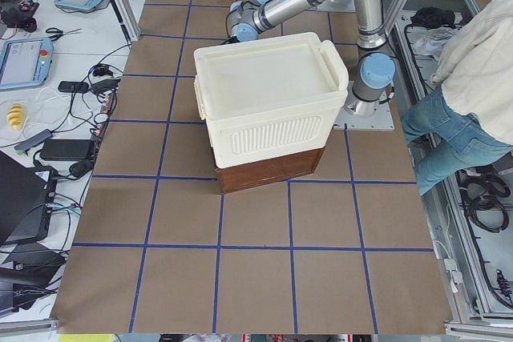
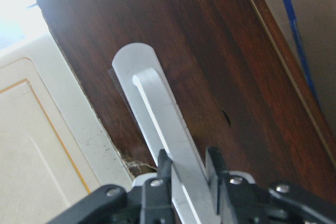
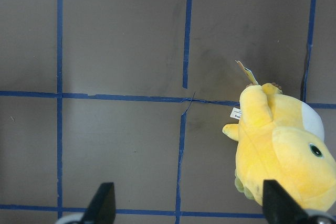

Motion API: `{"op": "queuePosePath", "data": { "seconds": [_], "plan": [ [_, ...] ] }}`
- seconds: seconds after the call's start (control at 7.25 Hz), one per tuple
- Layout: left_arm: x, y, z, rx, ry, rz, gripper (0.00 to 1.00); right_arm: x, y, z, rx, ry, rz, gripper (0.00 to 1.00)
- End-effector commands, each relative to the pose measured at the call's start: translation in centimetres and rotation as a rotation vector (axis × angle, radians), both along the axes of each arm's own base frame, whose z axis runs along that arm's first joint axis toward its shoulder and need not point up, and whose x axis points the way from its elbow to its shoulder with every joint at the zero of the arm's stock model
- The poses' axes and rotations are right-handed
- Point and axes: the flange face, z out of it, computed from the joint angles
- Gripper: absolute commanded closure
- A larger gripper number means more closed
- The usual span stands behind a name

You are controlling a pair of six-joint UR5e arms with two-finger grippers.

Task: Pull drawer sideways
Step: 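Pull the drawer handle with the left gripper, sliding the drawer outward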

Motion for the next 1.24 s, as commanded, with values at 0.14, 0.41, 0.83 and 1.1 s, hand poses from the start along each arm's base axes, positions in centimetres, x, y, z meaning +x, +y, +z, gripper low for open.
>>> {"op": "queuePosePath", "data": {
  "seconds": [0.14, 0.41, 0.83, 1.1],
  "plan": [
    [-1.1, 0.2, 0.0, -0.002, 0.000, -0.023, 0.91, 0.0, 0.0, 0.0, 0.000, 0.000, 0.000, 0.00],
    [-1.5, 0.3, 0.2, -0.001, -0.001, -0.033, 0.91, 0.0, 0.0, 0.0, 0.000, 0.002, 0.000, 0.00],
    [-2.5, 0.5, 0.2, 0.003, -0.002, -0.057, 0.91, 0.0, 0.0, 0.0, 0.000, 0.000, 0.000, 0.00],
    [-2.9, 0.6, 0.2, 0.002, -0.002, -0.064, 0.91, 0.0, 0.0, 0.0, 0.000, 0.000, 0.000, 0.00]
  ]
}}
